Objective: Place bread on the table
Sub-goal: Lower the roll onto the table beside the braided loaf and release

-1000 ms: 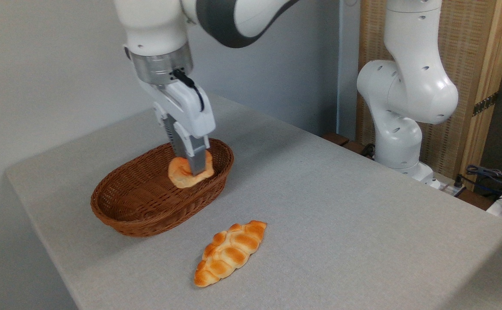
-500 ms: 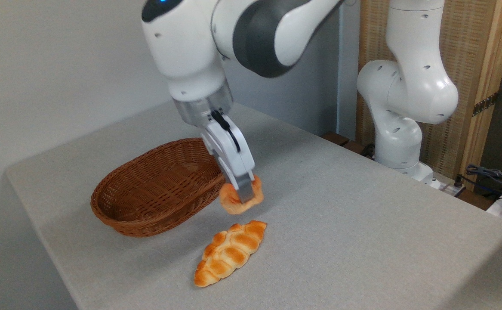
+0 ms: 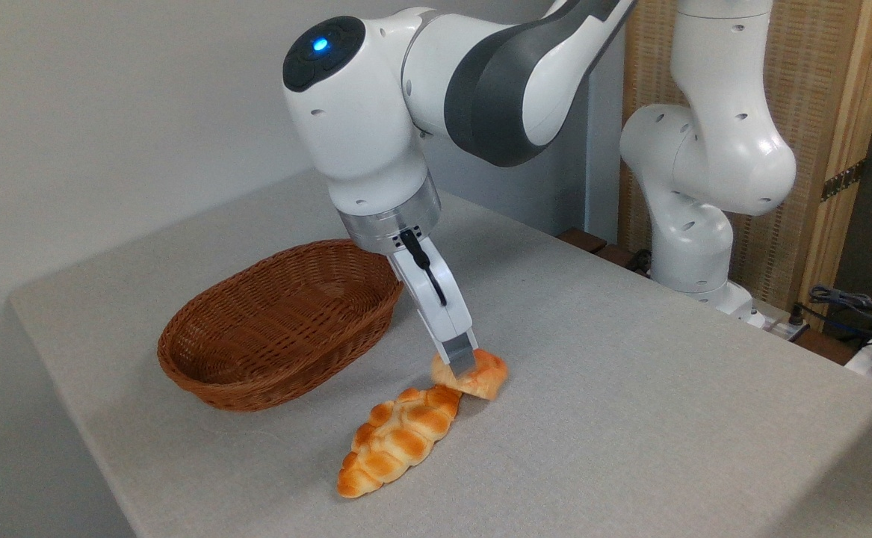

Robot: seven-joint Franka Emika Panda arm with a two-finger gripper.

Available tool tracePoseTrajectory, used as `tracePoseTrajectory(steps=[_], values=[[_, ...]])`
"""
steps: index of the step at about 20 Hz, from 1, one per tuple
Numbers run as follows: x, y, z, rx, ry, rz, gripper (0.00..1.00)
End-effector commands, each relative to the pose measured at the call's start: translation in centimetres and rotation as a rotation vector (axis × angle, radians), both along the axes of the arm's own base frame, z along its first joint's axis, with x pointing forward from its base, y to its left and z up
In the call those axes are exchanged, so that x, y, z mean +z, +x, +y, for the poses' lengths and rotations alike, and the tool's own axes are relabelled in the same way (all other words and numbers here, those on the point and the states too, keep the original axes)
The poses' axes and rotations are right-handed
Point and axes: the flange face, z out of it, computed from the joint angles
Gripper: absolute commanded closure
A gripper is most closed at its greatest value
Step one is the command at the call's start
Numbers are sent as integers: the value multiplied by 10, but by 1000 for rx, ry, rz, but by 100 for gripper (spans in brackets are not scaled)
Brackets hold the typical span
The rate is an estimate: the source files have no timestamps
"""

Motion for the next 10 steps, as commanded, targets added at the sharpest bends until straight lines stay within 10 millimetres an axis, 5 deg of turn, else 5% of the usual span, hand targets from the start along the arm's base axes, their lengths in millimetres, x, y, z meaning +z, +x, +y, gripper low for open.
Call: tracePoseTrajectory(steps=[1,6,10], values=[[3,-6,0,-19,3,0,0],[6,-4,-1,-17,2,-12,0],[31,6,-8,-13,-3,-119,0]])
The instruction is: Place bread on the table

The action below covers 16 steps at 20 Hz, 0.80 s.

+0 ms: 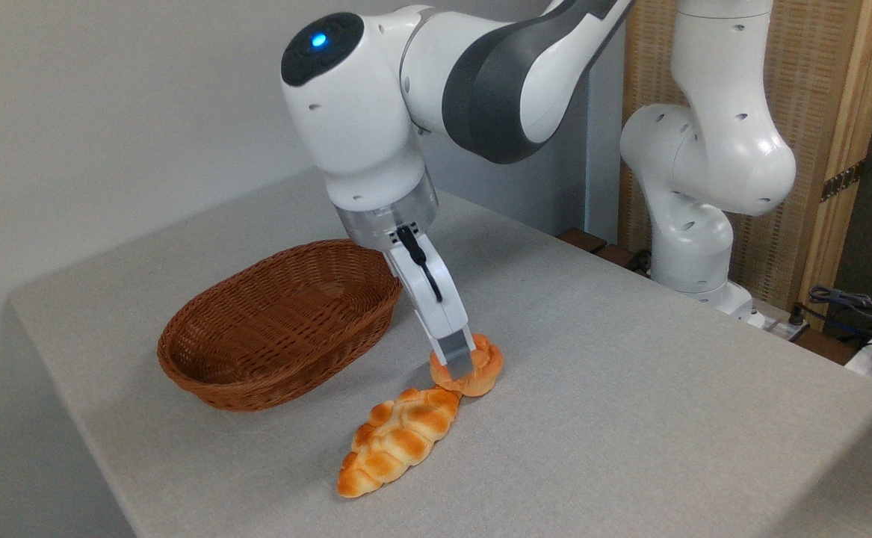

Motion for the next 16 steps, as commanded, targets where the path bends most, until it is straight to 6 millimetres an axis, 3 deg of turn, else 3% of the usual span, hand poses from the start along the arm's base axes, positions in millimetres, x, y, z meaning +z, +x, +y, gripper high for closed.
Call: tracePoseTrajectory(steps=[1,7,10,16], values=[[36,6,-8,-7,-6,-133,0],[68,15,-16,36,7,-212,0],[90,20,-32,132,24,-251,0],[101,23,-32,275,45,-262,0]])
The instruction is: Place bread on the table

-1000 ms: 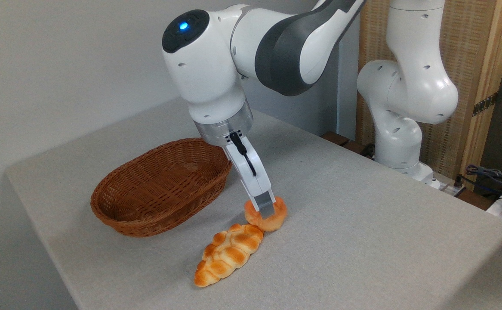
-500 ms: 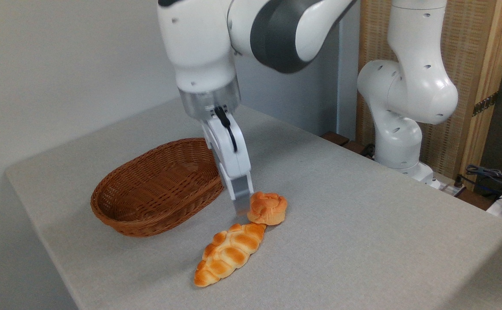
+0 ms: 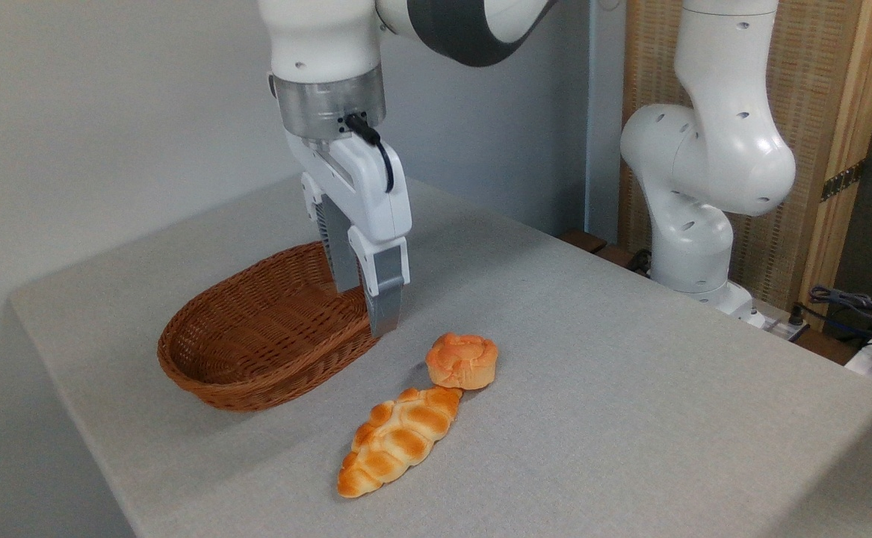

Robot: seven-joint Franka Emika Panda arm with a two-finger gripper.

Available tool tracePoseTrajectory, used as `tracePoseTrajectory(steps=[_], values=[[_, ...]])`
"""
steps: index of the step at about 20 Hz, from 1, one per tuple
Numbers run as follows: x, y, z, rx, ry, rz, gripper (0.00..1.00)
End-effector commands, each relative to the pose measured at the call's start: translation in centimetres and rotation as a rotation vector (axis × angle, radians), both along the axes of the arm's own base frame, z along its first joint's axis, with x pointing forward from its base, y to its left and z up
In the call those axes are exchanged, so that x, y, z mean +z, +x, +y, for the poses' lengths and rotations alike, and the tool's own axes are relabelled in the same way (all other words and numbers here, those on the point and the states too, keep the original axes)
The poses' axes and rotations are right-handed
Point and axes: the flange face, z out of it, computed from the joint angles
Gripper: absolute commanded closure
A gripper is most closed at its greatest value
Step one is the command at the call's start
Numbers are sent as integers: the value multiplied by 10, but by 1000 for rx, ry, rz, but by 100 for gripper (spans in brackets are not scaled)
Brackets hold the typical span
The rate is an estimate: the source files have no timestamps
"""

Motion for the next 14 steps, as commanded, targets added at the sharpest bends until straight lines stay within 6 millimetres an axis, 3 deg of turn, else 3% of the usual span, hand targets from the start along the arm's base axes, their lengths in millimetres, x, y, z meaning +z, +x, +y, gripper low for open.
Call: tracePoseTrajectory(steps=[1,6,10,14], values=[[9,3,2,136,9,-16,0],[8,10,-4,266,2,-40,0],[0,13,-19,233,83,-41,0],[0,13,-20,238,75,-40,0]])
